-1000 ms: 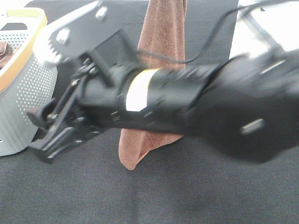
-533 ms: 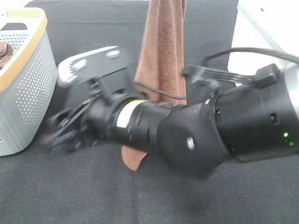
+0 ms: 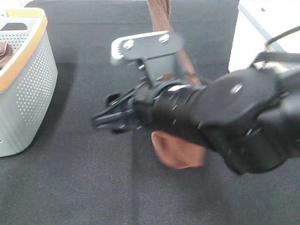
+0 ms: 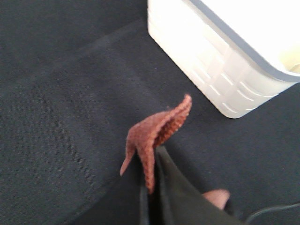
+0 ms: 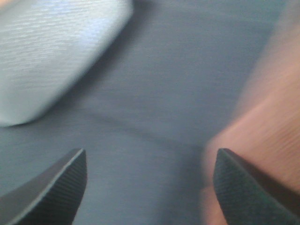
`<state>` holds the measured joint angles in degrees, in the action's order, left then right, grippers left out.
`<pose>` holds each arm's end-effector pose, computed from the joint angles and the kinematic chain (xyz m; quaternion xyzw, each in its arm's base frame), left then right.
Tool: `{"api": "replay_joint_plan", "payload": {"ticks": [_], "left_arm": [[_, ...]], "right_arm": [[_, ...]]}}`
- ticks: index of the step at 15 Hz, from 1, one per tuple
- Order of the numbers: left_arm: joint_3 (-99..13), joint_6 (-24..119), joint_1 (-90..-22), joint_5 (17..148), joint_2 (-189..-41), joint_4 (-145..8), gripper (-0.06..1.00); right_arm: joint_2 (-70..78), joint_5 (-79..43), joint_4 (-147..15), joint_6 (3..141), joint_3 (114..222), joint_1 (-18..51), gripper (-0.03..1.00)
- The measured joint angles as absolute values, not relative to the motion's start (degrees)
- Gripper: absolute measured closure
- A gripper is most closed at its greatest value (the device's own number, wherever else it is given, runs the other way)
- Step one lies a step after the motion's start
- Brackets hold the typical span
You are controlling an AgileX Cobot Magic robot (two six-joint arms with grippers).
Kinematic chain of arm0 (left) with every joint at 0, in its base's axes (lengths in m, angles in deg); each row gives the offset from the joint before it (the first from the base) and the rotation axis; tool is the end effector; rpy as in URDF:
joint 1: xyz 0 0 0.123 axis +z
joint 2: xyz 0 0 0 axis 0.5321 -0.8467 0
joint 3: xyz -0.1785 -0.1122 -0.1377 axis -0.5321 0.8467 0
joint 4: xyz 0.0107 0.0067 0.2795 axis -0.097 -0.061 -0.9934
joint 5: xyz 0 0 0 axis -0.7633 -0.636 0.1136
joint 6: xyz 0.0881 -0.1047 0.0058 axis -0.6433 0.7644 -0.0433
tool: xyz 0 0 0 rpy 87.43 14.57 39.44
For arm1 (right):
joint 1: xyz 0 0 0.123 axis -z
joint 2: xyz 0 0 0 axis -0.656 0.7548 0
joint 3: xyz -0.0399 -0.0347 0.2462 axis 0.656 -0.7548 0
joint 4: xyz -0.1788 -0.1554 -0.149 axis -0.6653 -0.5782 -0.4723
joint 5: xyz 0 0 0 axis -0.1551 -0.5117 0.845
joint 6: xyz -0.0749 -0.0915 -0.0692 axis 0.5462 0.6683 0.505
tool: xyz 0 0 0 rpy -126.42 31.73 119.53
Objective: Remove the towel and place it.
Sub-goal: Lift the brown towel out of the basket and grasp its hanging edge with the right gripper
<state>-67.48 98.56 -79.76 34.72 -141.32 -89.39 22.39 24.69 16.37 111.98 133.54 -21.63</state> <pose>0.3141 -0.3247 0.3364 0.2584 0.8758 -0.1643 0.3731 0.2308 0.2816 0.1293 -0.1505 0.8652 0.0972 0.4683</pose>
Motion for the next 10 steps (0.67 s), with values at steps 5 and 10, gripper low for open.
{"api": "replay_joint_plan", "payload": {"ticks": [5,10], "left_arm": [[-67.5,98.6,-79.8,34.7,-139.0,-89.2,0.94],[-67.5,98.6,-79.8,34.8,-137.2,-90.8,0.94]], "right_arm": [[21.0,40.8,26.5,124.2,133.4,-21.6,0.25],[21.0,41.1,26.7,127.9,133.4,-21.6,0.25]]}}
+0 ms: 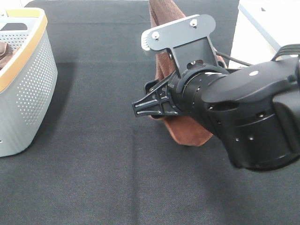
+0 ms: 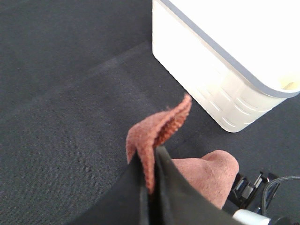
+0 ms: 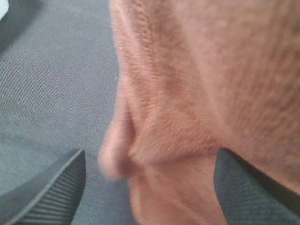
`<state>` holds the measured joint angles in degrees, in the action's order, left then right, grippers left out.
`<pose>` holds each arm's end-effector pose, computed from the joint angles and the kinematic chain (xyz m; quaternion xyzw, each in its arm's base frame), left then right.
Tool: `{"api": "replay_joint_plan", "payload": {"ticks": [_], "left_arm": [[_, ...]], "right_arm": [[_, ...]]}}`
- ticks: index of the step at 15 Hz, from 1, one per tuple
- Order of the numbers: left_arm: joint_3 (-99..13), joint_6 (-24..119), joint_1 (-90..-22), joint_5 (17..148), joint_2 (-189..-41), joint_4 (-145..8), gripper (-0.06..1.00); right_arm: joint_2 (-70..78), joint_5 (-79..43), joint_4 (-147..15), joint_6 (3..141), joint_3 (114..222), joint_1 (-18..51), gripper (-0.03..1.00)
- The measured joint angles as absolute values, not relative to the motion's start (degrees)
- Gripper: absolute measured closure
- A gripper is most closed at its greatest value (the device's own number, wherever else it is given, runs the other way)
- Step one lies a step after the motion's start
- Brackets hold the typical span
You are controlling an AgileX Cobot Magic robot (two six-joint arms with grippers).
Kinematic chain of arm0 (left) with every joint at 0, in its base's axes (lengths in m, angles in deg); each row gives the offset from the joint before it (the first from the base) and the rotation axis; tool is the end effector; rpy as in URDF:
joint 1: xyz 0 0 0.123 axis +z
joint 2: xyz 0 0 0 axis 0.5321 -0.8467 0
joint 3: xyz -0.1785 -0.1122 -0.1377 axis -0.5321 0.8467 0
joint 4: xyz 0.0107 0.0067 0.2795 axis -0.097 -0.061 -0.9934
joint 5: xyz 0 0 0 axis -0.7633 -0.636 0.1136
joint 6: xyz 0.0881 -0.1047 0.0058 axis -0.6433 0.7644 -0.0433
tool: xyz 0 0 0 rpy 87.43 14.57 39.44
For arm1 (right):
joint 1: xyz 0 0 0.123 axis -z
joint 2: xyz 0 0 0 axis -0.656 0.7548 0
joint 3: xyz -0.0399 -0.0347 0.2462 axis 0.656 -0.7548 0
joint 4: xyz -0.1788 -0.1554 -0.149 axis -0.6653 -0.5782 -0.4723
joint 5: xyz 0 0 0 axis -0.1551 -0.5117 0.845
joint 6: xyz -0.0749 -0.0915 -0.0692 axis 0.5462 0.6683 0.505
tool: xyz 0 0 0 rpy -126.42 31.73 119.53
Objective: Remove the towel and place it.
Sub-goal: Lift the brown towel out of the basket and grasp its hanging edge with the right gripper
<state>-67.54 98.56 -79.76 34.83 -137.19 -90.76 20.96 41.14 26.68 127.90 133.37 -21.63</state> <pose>0.3048 -0.3108 0.3693 0.2544 0.8598 -0.1719 0.4080 0.2402 0.2396 0.1393 -0.1325 0.8596 -0.0641 0.4893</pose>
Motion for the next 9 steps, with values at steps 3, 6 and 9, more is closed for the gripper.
{"api": "replay_joint_plan", "payload": {"ticks": [3,6,9], "left_arm": [[-67.5,98.6,-79.8,34.8,-137.0,-90.8,0.94],[-67.5,98.6,-79.8,34.6,-135.5,-90.2,0.94],[-67.6,98.6,-79.8,31.6,-133.2,-90.0,0.94]], "right_arm": [[21.0,41.5,26.7,128.4,133.4,-21.6,0.25],[21.0,44.2,26.7,129.5,133.4,-21.6,0.24],[21.0,45.8,26.7,129.5,133.4,-21.6,0.24]]}}
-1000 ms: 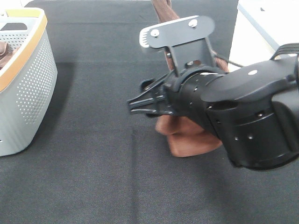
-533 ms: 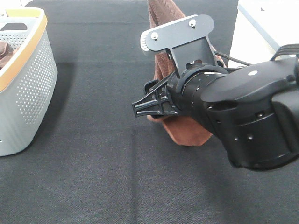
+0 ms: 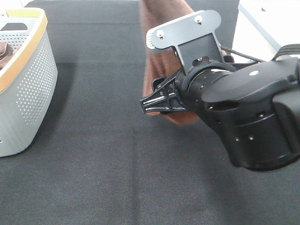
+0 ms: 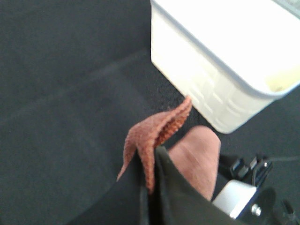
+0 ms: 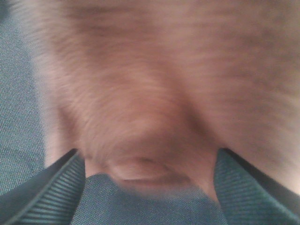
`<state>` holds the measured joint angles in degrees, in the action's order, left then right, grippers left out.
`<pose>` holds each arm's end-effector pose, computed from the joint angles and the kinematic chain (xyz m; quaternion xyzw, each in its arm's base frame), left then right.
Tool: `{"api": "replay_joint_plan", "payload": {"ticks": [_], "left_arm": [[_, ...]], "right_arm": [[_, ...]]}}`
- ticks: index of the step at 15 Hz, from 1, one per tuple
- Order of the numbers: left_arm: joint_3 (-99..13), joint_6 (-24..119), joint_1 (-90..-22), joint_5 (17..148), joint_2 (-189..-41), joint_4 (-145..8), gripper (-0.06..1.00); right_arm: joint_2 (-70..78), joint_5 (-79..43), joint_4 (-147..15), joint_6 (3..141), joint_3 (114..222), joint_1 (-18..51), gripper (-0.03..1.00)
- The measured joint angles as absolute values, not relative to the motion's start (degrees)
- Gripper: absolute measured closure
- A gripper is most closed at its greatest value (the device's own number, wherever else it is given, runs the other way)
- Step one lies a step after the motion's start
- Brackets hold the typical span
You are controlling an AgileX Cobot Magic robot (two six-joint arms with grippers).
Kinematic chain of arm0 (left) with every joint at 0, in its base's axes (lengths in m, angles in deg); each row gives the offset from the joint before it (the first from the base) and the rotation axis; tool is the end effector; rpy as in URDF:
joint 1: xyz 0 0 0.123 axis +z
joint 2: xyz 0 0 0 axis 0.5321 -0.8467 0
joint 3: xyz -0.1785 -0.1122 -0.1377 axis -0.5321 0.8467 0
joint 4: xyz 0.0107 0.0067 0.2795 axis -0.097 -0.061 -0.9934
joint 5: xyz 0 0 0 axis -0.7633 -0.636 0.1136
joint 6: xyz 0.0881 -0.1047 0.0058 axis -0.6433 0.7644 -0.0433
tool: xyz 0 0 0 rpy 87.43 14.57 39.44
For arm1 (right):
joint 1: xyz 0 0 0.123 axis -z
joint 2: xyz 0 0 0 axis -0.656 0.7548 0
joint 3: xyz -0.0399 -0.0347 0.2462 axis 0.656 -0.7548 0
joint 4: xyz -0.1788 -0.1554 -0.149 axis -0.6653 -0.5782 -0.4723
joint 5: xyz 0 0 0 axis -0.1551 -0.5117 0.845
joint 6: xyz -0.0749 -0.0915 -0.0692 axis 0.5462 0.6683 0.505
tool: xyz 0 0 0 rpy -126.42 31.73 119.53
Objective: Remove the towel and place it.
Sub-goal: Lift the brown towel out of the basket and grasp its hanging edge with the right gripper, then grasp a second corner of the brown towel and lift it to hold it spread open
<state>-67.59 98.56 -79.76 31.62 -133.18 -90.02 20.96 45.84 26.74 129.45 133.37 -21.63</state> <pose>0.2889 -0.2945 0.3931 0.2483 0.8585 -0.1802 0.4108 0.2427 0.2297 0.1439 -0.1245 0.8510 -0.1042 0.4995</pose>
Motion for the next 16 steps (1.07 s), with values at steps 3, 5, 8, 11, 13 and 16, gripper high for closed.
{"api": "replay_joint_plan", "payload": {"ticks": [3,5,8,11,13,16], "left_arm": [[-67.6,98.6,-79.8,29.3,-133.2,-89.1,0.94],[-67.6,98.4,-79.8,29.4,-133.2,-89.1,0.94],[-67.6,98.4,-79.8,31.3,-133.2,-89.2,0.94],[-67.6,98.4,-79.8,32.2,-133.2,-89.6,0.94],[-67.6,98.4,-79.8,32.4,-133.2,-90.4,0.94],[-67.6,98.4,-79.2,32.4,-133.3,-95.8,0.94]], "right_arm": [[21.0,45.8,25.7,129.4,133.4,-21.6,0.24],[21.0,45.0,24.6,129.2,133.4,-21.6,0.29],[21.0,43.1,24.0,129.3,133.4,-21.6,0.56],[21.0,43.0,23.9,131.4,133.4,-21.6,0.94],[20.8,43.0,24.0,132.2,133.4,-21.6,0.97],[17.1,42.6,26.1,134.2,133.4,-21.6,0.97]]}}
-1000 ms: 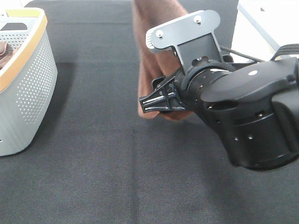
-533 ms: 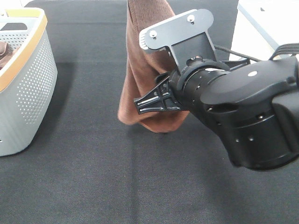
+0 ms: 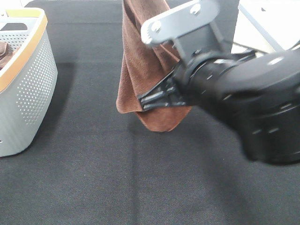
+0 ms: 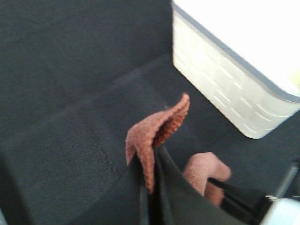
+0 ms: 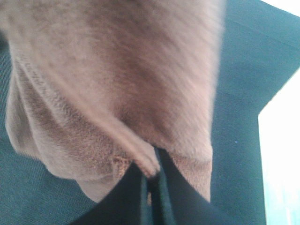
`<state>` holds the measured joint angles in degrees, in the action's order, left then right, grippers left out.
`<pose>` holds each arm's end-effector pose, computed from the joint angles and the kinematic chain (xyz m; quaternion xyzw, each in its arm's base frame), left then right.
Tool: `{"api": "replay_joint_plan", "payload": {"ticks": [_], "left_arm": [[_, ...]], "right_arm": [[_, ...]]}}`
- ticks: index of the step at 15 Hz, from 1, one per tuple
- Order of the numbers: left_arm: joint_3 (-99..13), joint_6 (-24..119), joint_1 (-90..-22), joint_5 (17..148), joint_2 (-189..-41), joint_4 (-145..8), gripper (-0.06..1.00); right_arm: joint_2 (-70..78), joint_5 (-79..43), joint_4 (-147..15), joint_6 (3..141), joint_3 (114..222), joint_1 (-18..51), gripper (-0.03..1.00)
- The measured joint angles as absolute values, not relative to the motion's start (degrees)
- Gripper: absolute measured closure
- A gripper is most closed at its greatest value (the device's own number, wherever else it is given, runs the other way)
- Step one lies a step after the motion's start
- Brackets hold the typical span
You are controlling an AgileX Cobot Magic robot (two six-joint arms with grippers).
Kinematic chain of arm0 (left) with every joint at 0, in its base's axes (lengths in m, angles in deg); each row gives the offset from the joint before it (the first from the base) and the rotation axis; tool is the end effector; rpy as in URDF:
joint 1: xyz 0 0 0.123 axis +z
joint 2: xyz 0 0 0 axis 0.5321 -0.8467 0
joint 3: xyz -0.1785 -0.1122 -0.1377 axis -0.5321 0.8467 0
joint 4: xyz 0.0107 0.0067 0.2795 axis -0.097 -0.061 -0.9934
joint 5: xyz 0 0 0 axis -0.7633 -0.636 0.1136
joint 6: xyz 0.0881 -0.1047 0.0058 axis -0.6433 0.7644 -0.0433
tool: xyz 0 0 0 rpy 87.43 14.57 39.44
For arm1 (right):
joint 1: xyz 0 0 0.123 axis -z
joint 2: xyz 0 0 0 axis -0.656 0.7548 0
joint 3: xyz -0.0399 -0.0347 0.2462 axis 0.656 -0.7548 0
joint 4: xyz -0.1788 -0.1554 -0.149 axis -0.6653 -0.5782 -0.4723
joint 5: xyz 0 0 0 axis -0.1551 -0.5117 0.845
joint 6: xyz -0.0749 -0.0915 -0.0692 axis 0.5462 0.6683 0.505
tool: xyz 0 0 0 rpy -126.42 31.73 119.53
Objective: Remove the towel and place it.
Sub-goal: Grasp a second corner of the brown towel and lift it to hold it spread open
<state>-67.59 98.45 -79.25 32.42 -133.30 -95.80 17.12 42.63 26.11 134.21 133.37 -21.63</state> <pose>0.3003 -0.2853 0.3957 0.2517 0.8506 -0.1376 0.4406 0.2407 0.2353 0.1631 -0.1604 0.8418 -0.0797 0.5092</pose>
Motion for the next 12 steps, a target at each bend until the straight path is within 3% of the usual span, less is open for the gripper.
{"api": "replay_joint_plan", "payload": {"ticks": [5,10,12], "left_arm": [[-67.6,97.9,-73.1,31.2,-135.8,-96.8,0.94],[-67.6,92.0,-69.8,27.4,-136.4,-97.1,0.94],[-67.6,90.8,-69.8,26.6,-136.4,-97.1,0.94]], "right_arm": [[6.6,28.3,26.6,149.1,133.3,-21.6,0.97],[2.4,28.1,26.6,161.5,133.3,-21.6,0.97],[2.4,22.3,26.6,164.8,133.3,-21.6,0.97]]}}
